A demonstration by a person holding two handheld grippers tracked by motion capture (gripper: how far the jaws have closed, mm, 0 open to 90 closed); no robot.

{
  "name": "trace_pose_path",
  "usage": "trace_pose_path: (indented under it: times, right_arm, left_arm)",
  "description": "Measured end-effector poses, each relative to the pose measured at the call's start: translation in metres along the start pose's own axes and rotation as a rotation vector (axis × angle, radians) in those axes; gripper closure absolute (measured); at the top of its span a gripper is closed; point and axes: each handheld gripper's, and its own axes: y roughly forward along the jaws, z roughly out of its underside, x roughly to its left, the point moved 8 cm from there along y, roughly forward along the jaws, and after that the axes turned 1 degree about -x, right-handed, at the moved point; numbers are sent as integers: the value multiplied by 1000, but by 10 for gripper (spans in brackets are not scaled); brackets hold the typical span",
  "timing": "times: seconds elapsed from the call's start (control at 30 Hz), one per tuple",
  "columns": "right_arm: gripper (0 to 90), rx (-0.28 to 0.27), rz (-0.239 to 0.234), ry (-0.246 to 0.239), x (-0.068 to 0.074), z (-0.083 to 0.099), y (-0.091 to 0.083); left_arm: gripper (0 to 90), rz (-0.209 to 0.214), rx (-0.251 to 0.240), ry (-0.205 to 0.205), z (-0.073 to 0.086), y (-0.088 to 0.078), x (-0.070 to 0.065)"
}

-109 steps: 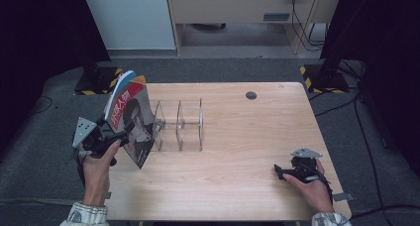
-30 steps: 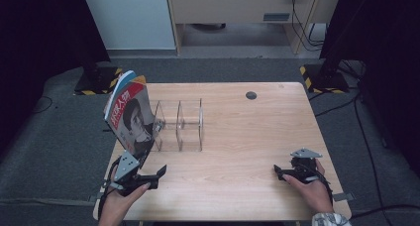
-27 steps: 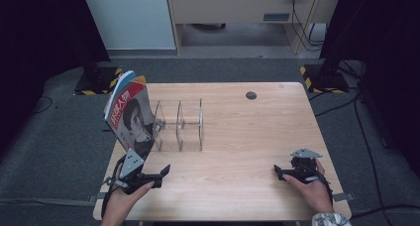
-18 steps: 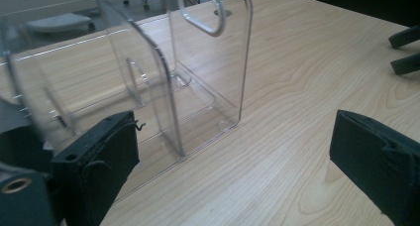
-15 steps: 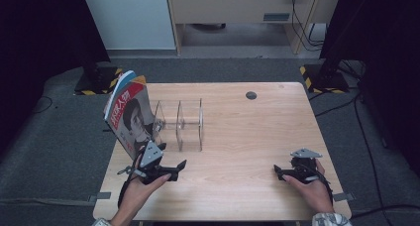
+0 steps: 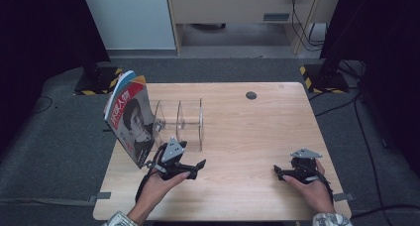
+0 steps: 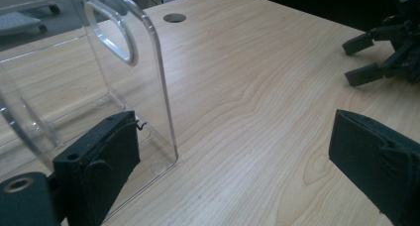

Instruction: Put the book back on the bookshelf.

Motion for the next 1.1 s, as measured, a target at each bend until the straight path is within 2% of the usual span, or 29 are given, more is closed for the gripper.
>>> trace_pose_path:
  times: [0.27,0.57,0.7,0.73,0.8,0.87,1.1]
  right_arm:
    - [35,-1,1,-2,0,0,0]
    - [35,-3,1,-6,0,0,0]
    - [35,2,-1,-3,0,1,-1]
    - [35,2,-5,-5,1,1,-1]
    - [35,1,-4,-8,0,1,-1]
    - [35,1,-5,-7,1,1,-1]
    - [35,0,-6,-13,0,1,-1]
  left_arm:
    - [53,50,-10,13,-12,11,-19]
    - [52,71,10,30,-15,28,-32]
    - [53,67,15,38,-15,36,-34]
    - [53,72,25,34,-14,44,-37]
    - [53,74,29,37,-13,46,-38]
    - [51,89,50,49,-11,57,-44]
    - [47,104,88,68,-5,74,-55]
